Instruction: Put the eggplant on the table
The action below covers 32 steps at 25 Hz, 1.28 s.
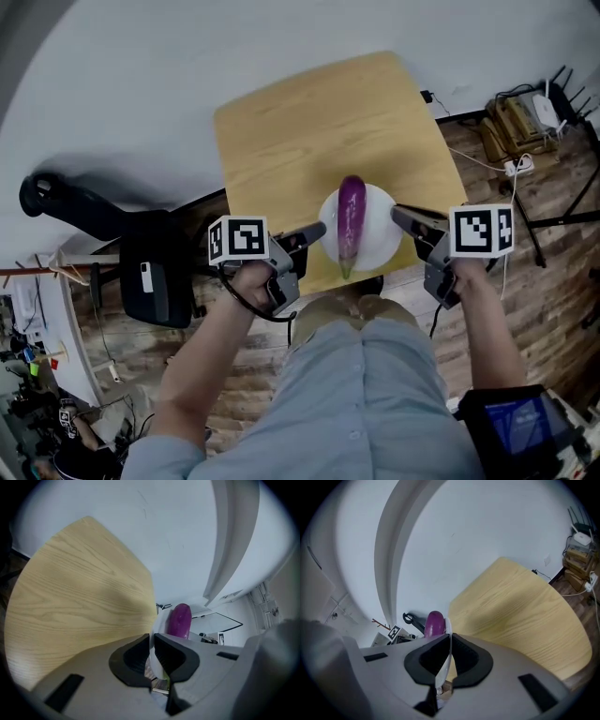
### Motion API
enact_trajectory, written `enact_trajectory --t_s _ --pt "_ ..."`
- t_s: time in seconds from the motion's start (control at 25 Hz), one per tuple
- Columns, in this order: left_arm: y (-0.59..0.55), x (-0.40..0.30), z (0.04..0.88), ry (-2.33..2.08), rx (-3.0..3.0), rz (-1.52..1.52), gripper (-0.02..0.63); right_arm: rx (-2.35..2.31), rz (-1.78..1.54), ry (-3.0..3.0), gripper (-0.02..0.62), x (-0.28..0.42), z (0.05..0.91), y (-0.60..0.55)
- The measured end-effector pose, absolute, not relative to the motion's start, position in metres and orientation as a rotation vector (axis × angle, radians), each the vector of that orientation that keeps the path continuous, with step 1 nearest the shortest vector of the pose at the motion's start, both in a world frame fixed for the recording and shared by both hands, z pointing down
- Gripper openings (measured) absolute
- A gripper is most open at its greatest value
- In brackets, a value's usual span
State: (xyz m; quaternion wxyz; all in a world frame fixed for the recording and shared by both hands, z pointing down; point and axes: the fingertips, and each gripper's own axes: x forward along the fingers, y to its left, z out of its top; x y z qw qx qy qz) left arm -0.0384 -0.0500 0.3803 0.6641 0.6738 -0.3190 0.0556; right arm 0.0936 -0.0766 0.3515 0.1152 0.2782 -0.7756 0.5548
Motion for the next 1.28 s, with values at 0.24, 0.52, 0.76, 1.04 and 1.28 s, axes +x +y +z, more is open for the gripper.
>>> enact_trajectory --t_s 0.24,0.52,0.76,1.04,1.28 --pt "-0.059 -0.037 0.379 -0.731 1.522 0.107 0.035 0.791 1.613 -2.303 0.015 0.093 0.35 -0.089" --pt "-0.084 -0.039 0.392 -0.733 1.507 0.133 0.035 0.804 1.667 -2.268 0.017 0.093 0.37 -0.112" --pt "-0.088 -0.047 0.407 -0.718 1.477 0.147 0.035 0.819 1.678 -2.245 0.017 0.084 0.384 -0.116" --pt "-0.093 -0.059 0.428 -0.704 1.446 0.168 0.035 0.827 1.677 -2.21 0.017 0.071 0.403 -0.121" --pt "-0.099 -0.066 0.448 -0.696 1.408 0.18 0.035 0.832 1.717 -2.166 0.017 0.063 0.422 -0.129"
